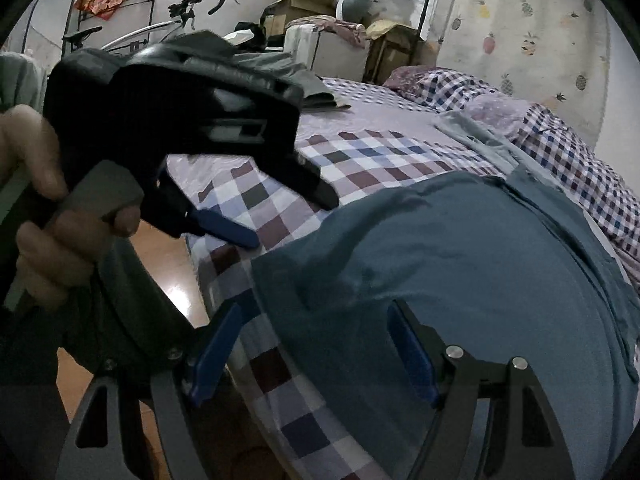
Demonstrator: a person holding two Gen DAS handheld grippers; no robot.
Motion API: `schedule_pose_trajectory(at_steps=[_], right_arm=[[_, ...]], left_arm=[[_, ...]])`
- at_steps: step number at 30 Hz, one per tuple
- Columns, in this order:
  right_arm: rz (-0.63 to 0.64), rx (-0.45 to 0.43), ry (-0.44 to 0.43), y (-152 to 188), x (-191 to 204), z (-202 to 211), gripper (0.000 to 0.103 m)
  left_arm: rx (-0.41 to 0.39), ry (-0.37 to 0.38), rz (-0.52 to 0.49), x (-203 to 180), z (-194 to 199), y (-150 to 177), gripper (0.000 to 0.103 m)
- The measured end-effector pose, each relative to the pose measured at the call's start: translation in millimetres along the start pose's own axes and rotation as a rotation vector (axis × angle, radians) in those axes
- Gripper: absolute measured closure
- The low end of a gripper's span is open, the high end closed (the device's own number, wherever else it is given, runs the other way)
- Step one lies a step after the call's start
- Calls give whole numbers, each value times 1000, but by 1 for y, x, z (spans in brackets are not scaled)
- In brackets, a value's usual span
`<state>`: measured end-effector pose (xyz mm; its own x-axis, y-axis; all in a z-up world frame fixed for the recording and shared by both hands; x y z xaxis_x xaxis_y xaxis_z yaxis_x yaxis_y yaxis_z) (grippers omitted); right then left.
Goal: Fold clothes
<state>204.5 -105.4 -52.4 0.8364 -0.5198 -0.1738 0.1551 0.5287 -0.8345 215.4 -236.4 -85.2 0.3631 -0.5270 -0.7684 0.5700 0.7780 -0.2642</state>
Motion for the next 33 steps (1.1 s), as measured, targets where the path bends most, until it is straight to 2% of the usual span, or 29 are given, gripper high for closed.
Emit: schedule_pose_trajectory(at_steps=[2, 5, 9, 12, 13, 16, 21, 22, 23, 24, 26, 28, 30, 33], right_arm=[[-2, -5, 2, -2, -2, 0, 25], [1, -12, 3, -4, -3, 2, 25], [27, -15, 2, -3, 1, 2, 25], [54, -18, 9, -4, 7, -2, 25], [64, -21, 17, -5, 9, -3, 28], [90, -13, 51, -4, 12, -13, 45], [118, 9, 97, -2, 14, -28, 56], [114, 12, 98, -2, 13, -30, 64], [108, 13, 99, -2, 11, -31, 77], [101, 14, 100, -3, 10, -32, 81], [84, 15, 97, -4, 7, -33, 97], [64, 11, 85, -6, 4, -32, 100], [45, 9, 71, -8, 2, -31, 100], [23, 4, 53, -11, 0, -30, 101]], left_arm=[[26, 14, 3, -2, -4, 4, 27], [59, 72, 27, -4, -6, 8, 49], [80, 127, 49, -9, -6, 9, 49], [80, 204, 75, -15, -2, 7, 49], [80, 227, 81, -17, 1, 7, 49], [87, 268, 92, -20, 4, 7, 49], [77, 247, 87, -29, -3, -3, 49], [67, 234, 88, -27, -3, -4, 49], [57, 220, 89, -26, -3, -4, 49], [47, 206, 90, -24, -2, -4, 49], [28, 178, 92, -21, -2, -5, 49], [8, 150, 94, -18, -1, -6, 49], [25, 132, 99, -14, -4, -2, 49], [37, 139, 84, -16, -4, 1, 49]])
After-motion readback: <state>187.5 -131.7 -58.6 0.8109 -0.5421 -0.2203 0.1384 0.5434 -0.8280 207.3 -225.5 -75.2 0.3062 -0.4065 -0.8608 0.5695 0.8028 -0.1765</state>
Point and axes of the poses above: each gripper's, at about its wrist camera, not at the fingertips, and z roughly against the way its jaws point, x to its left, y to its underside, the point moved 4 cm from there along -z, roughly the way its jaws point, and after that the axes turned 11 degrees about -x, right-handed, at the moved point
